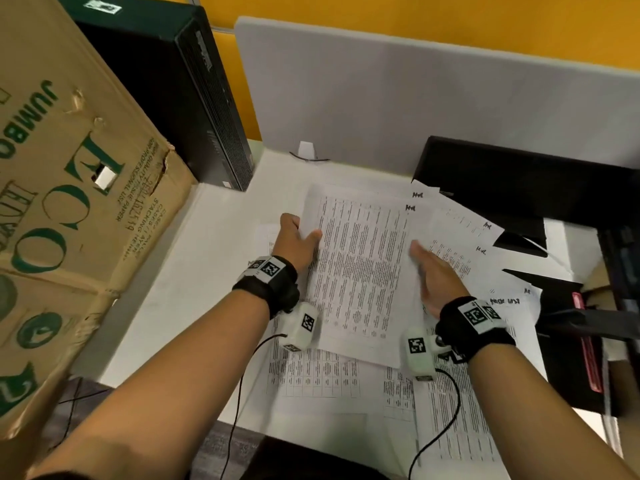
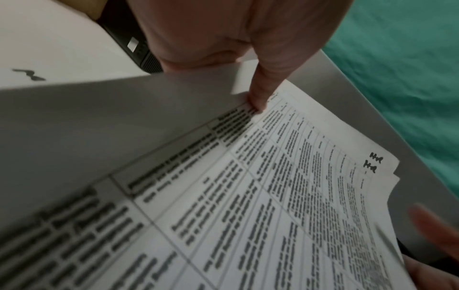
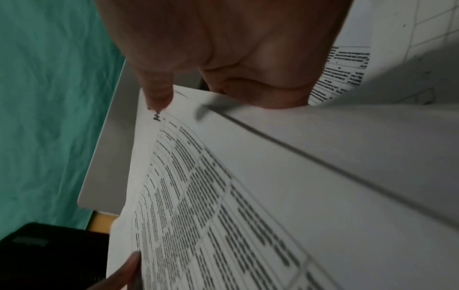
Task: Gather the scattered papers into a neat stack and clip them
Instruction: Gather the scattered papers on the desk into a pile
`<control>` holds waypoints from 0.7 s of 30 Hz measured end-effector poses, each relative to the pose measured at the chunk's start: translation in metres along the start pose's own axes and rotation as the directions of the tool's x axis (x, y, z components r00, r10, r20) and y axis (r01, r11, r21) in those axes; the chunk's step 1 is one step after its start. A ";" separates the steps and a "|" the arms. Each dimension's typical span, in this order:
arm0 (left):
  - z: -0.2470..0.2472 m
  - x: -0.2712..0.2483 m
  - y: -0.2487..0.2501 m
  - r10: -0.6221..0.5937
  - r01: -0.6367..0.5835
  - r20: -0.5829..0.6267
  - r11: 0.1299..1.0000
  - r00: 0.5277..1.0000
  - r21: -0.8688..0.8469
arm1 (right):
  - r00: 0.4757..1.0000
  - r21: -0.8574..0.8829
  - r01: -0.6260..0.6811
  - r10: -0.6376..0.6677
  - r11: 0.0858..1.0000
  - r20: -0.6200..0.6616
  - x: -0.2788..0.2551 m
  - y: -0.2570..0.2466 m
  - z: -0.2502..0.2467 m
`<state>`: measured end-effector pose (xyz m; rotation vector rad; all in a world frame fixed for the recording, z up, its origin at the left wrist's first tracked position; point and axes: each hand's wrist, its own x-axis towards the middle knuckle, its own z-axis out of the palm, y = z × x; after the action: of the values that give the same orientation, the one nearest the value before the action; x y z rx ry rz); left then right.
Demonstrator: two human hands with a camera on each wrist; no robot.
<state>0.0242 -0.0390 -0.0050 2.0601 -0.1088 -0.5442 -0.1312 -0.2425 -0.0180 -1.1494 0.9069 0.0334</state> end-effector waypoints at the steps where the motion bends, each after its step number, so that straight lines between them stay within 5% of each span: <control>1: 0.003 -0.002 -0.003 -0.004 0.004 0.002 0.999 1.000 -0.042 | 1.000 -0.041 0.026 -0.026 0.999 0.005 0.000 0.002 0.001; 5: 0.002 -0.008 -0.025 -0.122 0.127 0.053 0.988 0.991 -0.093 | 0.992 -0.206 0.067 -0.087 0.976 -0.090 0.004 0.007 -0.004; 10: -0.028 -0.004 -0.072 -0.229 0.296 -0.261 0.921 0.938 0.255 | 0.966 -0.226 0.033 -0.088 0.974 -0.241 0.010 0.008 -0.027; 16: -0.037 -0.011 -0.092 -0.345 0.360 -0.129 0.925 0.930 0.124 | 0.961 -0.206 0.025 -0.080 0.978 -0.264 0.010 0.013 -0.036; 21: -0.034 -0.019 -0.093 -0.328 0.338 -0.139 0.940 0.934 0.053 | 0.965 -0.208 0.008 -0.062 0.978 -0.254 0.012 0.018 -0.031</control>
<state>0.0086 0.0427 -0.0614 2.1961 0.3072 -0.6181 -0.1500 -0.2643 -0.0429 -1.3845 1.1348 -0.0551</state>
